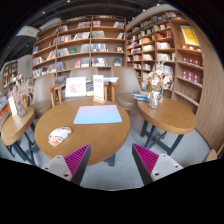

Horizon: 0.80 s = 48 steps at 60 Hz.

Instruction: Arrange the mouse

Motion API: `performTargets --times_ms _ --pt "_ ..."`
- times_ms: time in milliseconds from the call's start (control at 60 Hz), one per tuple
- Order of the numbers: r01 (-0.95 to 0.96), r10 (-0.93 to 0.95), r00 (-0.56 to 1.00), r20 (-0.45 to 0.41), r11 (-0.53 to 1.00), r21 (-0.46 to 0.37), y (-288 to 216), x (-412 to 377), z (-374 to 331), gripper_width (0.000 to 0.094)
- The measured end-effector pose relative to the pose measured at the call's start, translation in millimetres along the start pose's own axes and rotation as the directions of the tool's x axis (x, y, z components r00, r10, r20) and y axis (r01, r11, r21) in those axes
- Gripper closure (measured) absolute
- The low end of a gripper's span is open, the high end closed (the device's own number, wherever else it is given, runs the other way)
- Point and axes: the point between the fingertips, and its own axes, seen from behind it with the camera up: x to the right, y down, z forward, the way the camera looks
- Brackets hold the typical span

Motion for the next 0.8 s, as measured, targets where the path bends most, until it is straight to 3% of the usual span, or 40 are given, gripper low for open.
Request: performTargets --times_ms 350,800 --pt "0.039 -0.039 0.999 0.002 0.999 -0.008 13.0 -23.0 10.5 0.0078" --pt "0.151 -0.144 0.979 0.144 0.988 -0.033 32.5 -132.9 19.4 0.0079"
